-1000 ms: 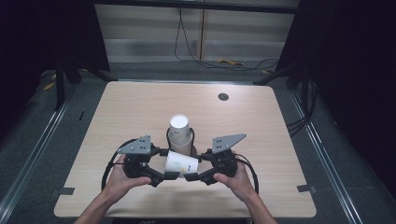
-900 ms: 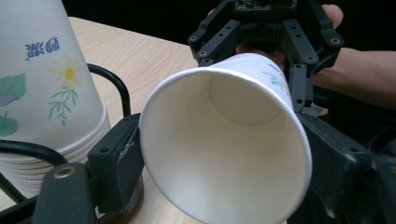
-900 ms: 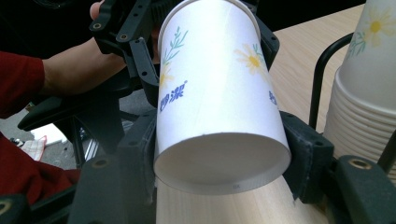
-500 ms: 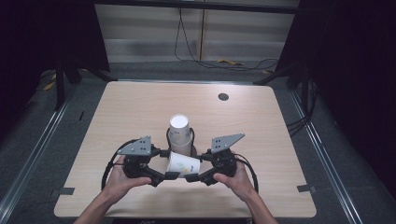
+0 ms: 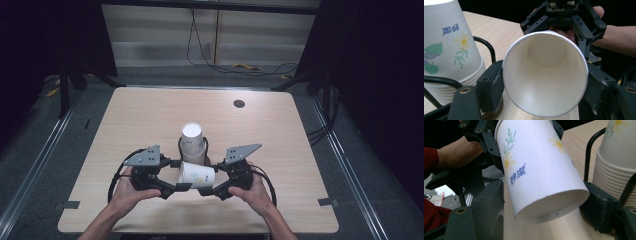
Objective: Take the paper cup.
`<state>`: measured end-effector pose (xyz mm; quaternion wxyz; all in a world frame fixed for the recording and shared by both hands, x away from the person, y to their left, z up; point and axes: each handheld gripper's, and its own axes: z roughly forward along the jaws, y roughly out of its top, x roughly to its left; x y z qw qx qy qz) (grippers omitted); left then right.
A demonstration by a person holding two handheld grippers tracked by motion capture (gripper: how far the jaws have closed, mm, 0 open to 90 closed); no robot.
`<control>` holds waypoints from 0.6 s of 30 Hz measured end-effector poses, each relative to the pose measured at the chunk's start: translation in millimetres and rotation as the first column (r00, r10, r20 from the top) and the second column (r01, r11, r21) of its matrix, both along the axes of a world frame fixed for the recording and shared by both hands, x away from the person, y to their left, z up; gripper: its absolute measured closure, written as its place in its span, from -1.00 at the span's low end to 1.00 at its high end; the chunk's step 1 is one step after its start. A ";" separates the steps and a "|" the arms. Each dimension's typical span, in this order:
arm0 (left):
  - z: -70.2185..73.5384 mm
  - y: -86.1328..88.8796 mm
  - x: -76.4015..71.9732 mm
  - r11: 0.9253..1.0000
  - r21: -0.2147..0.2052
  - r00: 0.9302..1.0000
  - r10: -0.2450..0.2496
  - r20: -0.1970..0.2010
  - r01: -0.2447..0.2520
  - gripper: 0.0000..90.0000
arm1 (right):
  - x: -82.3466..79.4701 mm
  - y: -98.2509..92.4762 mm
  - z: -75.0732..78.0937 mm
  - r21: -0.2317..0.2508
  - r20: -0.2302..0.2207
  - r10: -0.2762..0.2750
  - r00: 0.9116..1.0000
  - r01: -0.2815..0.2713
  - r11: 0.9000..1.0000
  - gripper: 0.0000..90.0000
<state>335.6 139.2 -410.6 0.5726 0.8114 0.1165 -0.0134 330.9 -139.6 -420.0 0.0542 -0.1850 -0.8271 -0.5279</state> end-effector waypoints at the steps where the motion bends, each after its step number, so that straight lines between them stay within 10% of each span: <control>1: 0.1 0.3 0.0 1.000 0.000 1.000 0.002 0.000 -0.002 -0.40 | 0.1 -0.3 0.0 0.001 0.000 -0.003 1.000 0.003 1.000 -0.52; 18: -4.0 20.5 8.9 0.997 0.048 0.998 0.057 -0.036 -0.055 -0.41 | 2.0 -10.8 4.3 0.007 0.001 -0.083 0.997 0.083 0.997 -0.65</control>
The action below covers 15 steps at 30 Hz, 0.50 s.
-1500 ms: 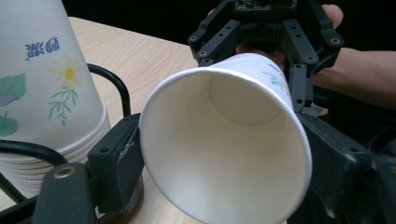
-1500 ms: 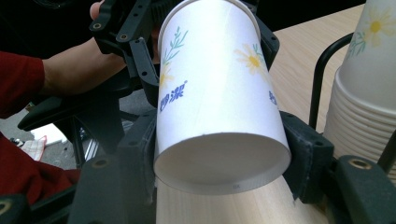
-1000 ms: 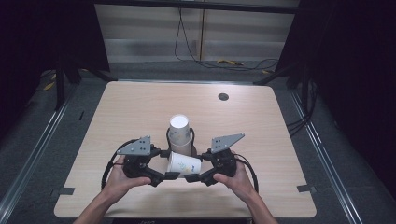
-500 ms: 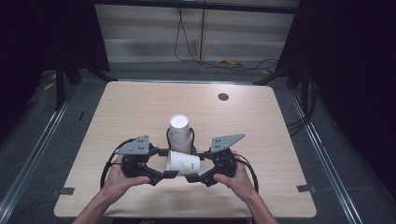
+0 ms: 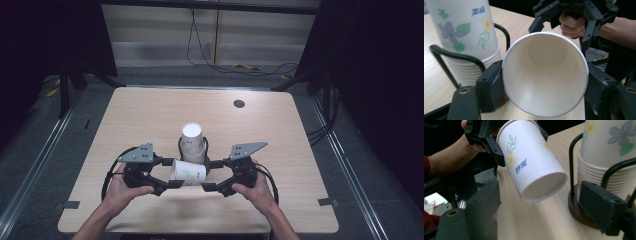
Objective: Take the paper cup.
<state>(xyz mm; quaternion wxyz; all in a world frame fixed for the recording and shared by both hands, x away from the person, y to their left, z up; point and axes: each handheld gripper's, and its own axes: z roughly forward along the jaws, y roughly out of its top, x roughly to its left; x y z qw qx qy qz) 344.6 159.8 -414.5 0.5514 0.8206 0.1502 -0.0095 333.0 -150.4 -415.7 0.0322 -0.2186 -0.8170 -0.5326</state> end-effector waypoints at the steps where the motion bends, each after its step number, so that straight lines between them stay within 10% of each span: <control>1: 0.8 2.4 0.7 1.000 0.009 1.000 0.006 0.002 -0.006 -0.41 | -0.5 -1.2 0.2 -0.005 0.001 -0.013 1.000 0.013 1.000 -0.65; 15: 9.9 40.3 13.1 0.993 0.018 0.993 0.120 0.006 -0.120 -0.41 | -2.0 -22.4 -1.3 0.005 0.032 -0.186 0.982 0.186 0.983 -0.66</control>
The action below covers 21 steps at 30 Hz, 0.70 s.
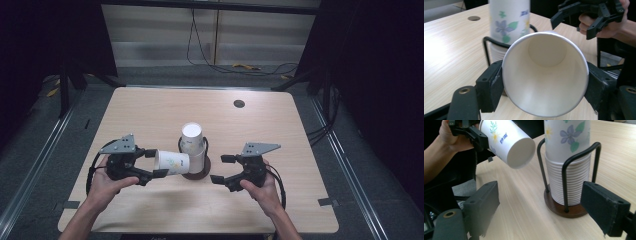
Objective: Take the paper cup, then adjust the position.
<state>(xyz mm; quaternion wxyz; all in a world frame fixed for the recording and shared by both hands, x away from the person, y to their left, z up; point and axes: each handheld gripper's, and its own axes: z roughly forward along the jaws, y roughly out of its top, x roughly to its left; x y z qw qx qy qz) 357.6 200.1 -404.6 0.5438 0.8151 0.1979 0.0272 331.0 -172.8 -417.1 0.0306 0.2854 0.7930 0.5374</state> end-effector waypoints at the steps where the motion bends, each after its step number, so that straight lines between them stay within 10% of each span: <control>1: 0.1 2.5 1.2 1.000 -0.003 1.000 0.007 -0.001 -0.007 -0.41 | -0.2 -0.7 0.0 -0.003 -0.001 -0.006 1.000 0.006 1.000 -0.66; 21: -1.2 36.1 16.5 0.994 0.051 0.994 0.103 -0.031 -0.101 -0.42 | -1.2 -15.7 -0.9 -0.002 -0.005 -0.069 0.998 0.069 0.998 -0.65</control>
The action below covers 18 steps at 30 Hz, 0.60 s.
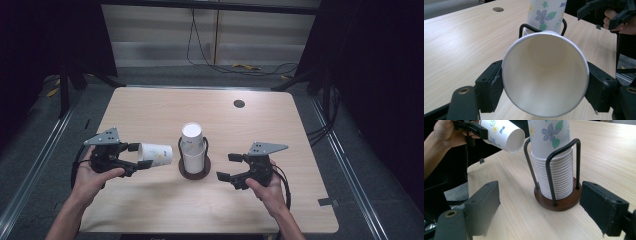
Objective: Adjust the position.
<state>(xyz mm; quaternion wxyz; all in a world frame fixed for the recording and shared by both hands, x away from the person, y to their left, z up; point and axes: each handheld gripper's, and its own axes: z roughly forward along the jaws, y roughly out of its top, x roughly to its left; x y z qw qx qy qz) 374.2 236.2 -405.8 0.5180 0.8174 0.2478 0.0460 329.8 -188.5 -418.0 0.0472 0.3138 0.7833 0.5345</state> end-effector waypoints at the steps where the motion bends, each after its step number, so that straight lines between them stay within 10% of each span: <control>1: -0.8 0.4 0.4 1.000 0.001 1.000 0.006 -0.004 -0.006 -0.42 | -0.4 -0.7 -0.5 -0.001 -0.002 -0.001 1.000 0.001 1.000 -0.64; 18: -1.7 -0.9 17.2 0.982 0.163 0.995 0.095 0.003 -0.094 -0.43 | -9.4 -17.3 -4.9 -0.025 -0.009 -0.037 0.999 0.036 0.999 -0.63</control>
